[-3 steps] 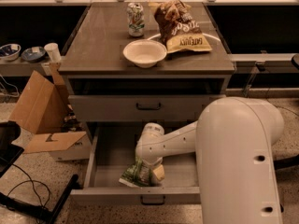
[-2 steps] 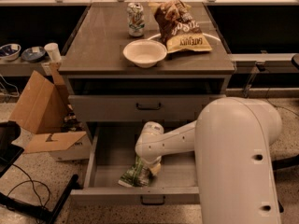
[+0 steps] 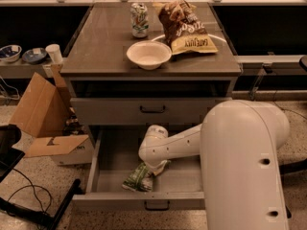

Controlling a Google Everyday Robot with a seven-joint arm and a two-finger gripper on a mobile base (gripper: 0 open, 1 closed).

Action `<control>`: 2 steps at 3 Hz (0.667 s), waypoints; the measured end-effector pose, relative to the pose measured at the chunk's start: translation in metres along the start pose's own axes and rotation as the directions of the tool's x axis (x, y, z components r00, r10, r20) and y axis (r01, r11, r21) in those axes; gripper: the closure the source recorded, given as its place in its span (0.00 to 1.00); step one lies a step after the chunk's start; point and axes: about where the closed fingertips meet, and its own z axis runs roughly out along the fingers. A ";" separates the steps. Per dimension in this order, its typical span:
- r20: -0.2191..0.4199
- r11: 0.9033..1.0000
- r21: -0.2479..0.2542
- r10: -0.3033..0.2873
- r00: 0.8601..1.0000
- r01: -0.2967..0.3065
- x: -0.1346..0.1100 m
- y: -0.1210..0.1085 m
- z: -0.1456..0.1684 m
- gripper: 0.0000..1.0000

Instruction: Pick green jalapeno chip bag from middle drawer and place on counter

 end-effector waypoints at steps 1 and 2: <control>-0.048 1.000 0.008 -0.019 0.999 0.020 -0.003 -0.006 -0.012 1.00; -0.218 0.990 0.033 -0.126 0.968 0.137 -0.028 -0.033 -0.089 1.00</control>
Offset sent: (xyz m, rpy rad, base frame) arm 0.0039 0.0662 0.1861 -0.3369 -0.2937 0.1756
